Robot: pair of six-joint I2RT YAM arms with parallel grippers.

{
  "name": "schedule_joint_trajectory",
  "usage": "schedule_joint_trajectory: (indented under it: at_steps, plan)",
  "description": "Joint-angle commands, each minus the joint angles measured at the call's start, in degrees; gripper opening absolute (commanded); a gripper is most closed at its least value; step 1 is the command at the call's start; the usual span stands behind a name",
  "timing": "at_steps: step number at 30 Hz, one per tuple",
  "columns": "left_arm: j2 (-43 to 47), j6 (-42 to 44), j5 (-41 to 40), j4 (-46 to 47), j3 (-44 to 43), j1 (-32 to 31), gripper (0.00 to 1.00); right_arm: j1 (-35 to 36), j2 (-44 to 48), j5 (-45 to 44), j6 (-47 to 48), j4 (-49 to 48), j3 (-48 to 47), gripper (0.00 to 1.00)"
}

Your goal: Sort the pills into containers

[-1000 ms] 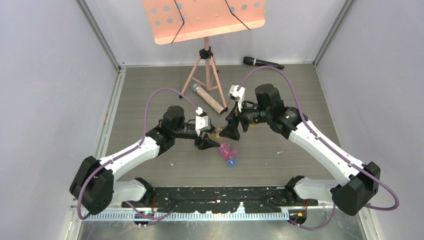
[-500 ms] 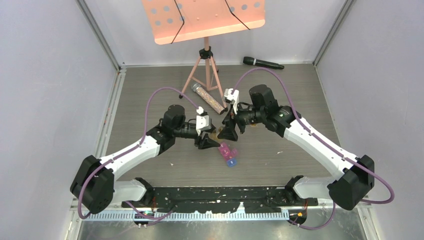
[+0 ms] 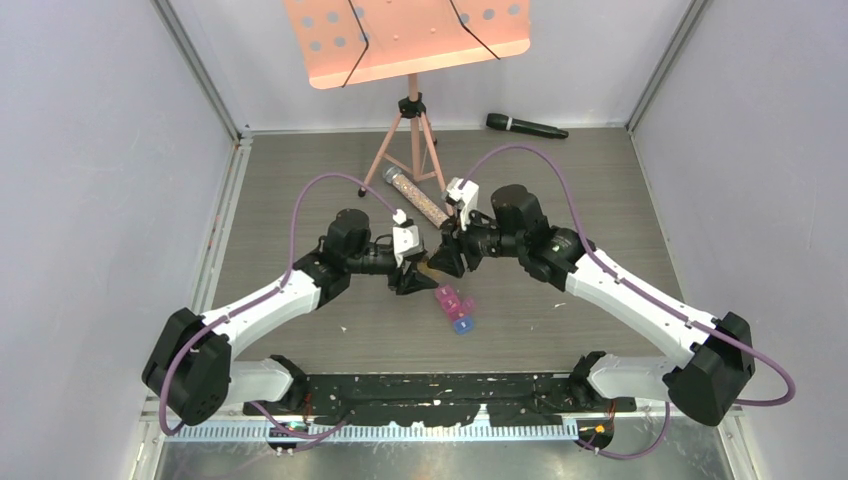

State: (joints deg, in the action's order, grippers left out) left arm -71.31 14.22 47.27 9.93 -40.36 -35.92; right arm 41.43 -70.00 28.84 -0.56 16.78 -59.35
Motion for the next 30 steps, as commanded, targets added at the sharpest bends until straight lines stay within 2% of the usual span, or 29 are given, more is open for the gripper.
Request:
schedule_joint_trajectory:
  at_steps: [1, 5, 7, 9, 10, 12, 13, 16, 23, 27, 28, 30]
  plan:
    - [0.5, -1.6, -6.2, 11.5, -0.1, -0.3, 0.0, 5.2, 0.4, -13.9, -20.6, -8.6, 2.0, 0.5]
    - [0.4, -1.6, -12.7, 13.6, 1.3, -0.7, 0.0, 6.6, 0.0, -28.9, -40.1, -7.5, 2.5, 0.37]
    - [0.5, -1.6, -13.8, 14.3, 2.0, -0.9, 0.0, 7.7, 0.0, -35.5, -44.6, -6.3, 2.1, 0.34]
    - [0.6, -2.1, -15.2, 15.1, 2.9, -1.0, 0.0, 8.0, 0.1, -38.0, -43.2, -5.8, 0.2, 0.55]
    - [1.0, -2.7, -15.9, 15.2, 3.2, -1.0, 0.0, 8.0, 0.4, -37.6, -41.8, -6.2, -1.3, 0.75]
    - [2.1, -4.1, -16.9, 15.1, 3.9, -1.0, 0.0, 8.0, 1.5, -37.6, -37.3, -4.8, -4.4, 0.94]
    - [2.5, -4.5, -16.9, 15.5, 4.2, -1.0, 0.0, 7.9, 1.8, -38.2, -33.8, -3.8, -5.6, 0.97]
    - [3.5, -5.8, -16.5, 15.8, 4.4, -1.0, 0.0, 7.0, 3.8, -38.8, -27.0, 0.8, -9.5, 0.95]
    - [5.4, -6.7, -9.4, 14.3, 4.1, -1.0, 0.01, 4.6, 12.9, -32.5, -13.1, -1.5, -4.3, 0.97]
    - [7.1, -5.4, -3.3, 11.2, 3.1, -1.0, 0.01, 4.6, 16.7, -12.1, 2.7, -2.2, -0.3, 0.99]
    - [7.5, -4.6, -1.2, 9.6, 2.7, -1.0, 0.01, 4.6, 17.2, -6.1, 4.3, -2.3, 0.2, 0.98]
    - [7.9, -3.1, 2.5, 5.6, 1.6, -1.0, 0.01, 4.6, 17.8, -0.9, 7.9, -0.5, 0.2, 0.98]
